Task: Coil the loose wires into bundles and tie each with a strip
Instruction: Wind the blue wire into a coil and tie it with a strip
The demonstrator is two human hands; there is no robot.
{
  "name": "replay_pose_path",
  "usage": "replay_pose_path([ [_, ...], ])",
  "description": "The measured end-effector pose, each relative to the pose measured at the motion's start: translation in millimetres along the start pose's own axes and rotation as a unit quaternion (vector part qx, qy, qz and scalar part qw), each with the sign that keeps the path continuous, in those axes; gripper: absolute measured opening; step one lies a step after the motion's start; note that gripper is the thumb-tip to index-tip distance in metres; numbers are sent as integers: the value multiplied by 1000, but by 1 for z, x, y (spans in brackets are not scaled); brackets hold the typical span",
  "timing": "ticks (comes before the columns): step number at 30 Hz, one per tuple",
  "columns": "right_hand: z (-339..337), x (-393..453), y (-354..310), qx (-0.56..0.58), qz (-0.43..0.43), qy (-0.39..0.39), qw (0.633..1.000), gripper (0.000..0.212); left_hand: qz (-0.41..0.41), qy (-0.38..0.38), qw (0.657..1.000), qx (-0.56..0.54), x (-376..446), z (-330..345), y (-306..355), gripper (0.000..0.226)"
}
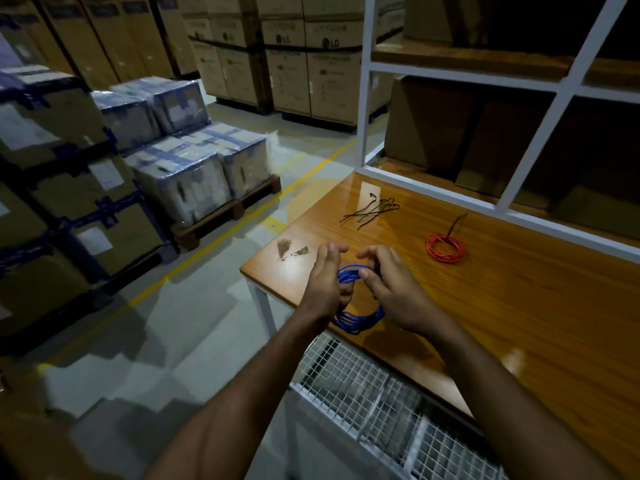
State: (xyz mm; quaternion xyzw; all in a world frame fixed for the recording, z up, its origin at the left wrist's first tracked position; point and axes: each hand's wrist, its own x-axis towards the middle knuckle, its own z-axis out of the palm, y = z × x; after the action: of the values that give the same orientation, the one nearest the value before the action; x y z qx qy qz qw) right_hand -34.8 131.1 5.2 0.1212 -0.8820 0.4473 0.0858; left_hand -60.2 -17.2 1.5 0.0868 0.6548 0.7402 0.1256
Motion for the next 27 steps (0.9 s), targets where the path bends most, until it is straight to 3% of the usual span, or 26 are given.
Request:
replay_pose_path([
  [3,6,4,-4,-110,-15,-22,994,15,2,2,1000,11,8,-5,-1,56],
  [6,13,5,-4,-267,-39,38,962,12,-20,46,999,9,18,-1,2,51],
  [10,17,11,11,-317,-5,28,948,20,-35,81,996,22,36,6,-5,38],
  [14,10,30,31,-213,3,27,977,20,-108,32,993,28,54,4,-6,47],
  [16,8,43,35,-101,68,14,992,26,-55,65,988,125,66,5,-9,54],
  [19,9,65,43,63,195,-15,979,35,47,132,936,322,86,8,-19,60],
  [22,12,81,58,140,229,-3,963,38,46,149,920,360,108,12,-23,60],
  [24,9,91,67,130,207,15,970,41,22,145,928,343,121,13,-26,66],
  [27,4,104,77,11,163,13,986,44,-80,91,967,225,134,15,-31,73],
])
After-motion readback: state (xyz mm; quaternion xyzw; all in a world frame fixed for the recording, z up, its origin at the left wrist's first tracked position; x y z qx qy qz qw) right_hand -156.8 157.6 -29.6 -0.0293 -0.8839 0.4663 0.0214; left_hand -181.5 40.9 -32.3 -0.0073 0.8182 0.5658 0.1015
